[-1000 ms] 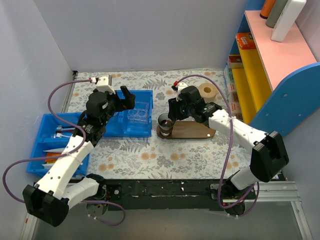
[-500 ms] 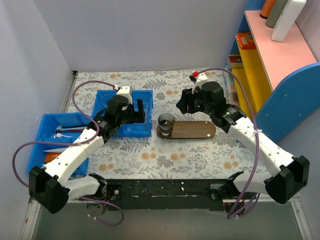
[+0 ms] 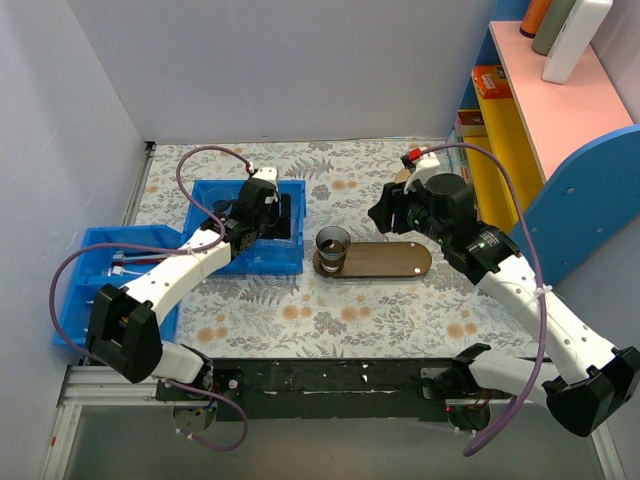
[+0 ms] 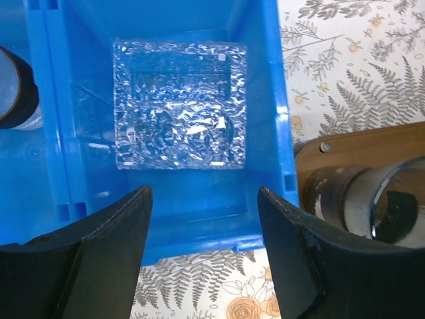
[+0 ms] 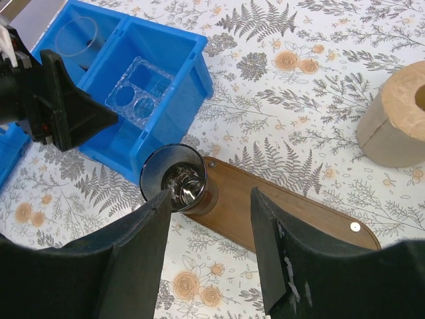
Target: Prepare toiletry sets of a toothbrush and toothpaste on the tray
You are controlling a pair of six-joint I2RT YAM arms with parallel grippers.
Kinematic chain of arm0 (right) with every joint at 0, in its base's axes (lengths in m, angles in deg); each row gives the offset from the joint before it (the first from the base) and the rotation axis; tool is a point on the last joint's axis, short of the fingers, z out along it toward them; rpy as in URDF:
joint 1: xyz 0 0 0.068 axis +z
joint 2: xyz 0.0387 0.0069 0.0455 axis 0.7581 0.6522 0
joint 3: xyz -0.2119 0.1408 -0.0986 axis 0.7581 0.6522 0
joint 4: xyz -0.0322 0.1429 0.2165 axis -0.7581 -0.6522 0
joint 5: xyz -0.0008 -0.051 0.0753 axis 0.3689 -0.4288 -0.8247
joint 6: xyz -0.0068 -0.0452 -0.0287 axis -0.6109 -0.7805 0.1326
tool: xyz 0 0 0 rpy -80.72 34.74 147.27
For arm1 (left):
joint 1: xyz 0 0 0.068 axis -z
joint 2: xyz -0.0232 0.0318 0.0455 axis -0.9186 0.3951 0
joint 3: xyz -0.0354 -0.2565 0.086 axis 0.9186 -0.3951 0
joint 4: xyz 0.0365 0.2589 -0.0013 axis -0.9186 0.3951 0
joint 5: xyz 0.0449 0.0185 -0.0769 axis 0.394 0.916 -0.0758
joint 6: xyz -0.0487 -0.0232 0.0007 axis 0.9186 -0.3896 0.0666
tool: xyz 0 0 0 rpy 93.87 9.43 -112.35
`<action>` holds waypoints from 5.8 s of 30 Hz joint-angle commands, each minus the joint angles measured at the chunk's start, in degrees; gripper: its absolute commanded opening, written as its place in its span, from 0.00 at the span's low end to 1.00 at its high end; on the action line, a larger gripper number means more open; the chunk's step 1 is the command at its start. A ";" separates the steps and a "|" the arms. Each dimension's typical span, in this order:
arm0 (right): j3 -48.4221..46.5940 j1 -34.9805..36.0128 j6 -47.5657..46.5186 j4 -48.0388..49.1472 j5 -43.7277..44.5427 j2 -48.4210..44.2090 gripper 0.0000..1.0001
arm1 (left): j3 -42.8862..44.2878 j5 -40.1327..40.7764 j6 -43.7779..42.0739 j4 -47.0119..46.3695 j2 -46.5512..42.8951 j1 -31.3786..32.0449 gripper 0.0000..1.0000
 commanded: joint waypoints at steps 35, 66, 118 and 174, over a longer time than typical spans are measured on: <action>2.60 -0.40 0.44 0.22 1.15 -2.89 0.60 | 8.00 -1.57 -0.77 0.41 14.47 -4.75 0.33; 4.88 -0.40 1.15 0.74 1.50 -3.50 0.60 | 10.02 -0.42 0.19 1.02 16.67 -4.83 0.00; -0.92 -6.44 6.93 5.92 -15.01 -4.47 0.62 | 44.46 -3.15 7.13 17.27 11.92 7.81 0.00; 7.34 -12.09 21.09 22.10 -27.07 1.77 0.32 | 40.08 -2.44 11.80 12.80 14.83 17.93 0.00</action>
